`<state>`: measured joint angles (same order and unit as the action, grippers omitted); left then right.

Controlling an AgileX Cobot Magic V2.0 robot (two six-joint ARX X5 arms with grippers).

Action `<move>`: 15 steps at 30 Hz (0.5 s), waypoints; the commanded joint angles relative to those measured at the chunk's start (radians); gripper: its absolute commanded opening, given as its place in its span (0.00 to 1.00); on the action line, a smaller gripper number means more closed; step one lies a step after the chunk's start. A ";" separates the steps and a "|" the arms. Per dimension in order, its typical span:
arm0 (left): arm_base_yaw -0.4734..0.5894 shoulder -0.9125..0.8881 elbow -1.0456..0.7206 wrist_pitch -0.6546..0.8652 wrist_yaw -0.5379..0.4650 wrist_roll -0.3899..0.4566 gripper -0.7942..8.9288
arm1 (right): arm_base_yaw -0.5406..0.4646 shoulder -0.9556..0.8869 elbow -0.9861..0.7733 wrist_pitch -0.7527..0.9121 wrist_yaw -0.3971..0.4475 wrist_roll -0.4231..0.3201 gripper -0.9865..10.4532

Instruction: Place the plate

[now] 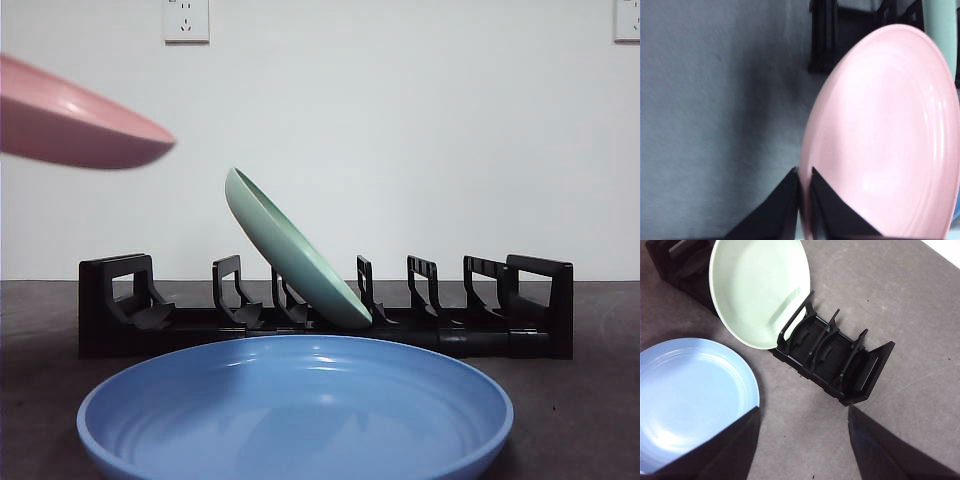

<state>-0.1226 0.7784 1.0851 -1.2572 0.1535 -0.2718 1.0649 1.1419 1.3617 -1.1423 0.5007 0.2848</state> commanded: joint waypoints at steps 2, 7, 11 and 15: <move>-0.024 -0.057 -0.129 0.073 0.064 -0.107 0.10 | 0.010 0.011 0.021 0.005 0.005 -0.005 0.33; -0.102 -0.074 -0.269 0.179 0.099 -0.213 0.10 | 0.010 0.011 0.021 0.006 0.006 -0.005 0.33; -0.203 -0.045 -0.331 0.277 0.098 -0.296 0.10 | 0.010 0.011 0.021 0.005 0.006 -0.005 0.33; -0.319 0.011 -0.361 0.373 0.072 -0.374 0.10 | 0.010 0.011 0.021 0.006 0.006 -0.005 0.33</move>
<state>-0.4171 0.7704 0.7204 -0.9123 0.2337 -0.5850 1.0649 1.1419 1.3617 -1.1423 0.5011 0.2848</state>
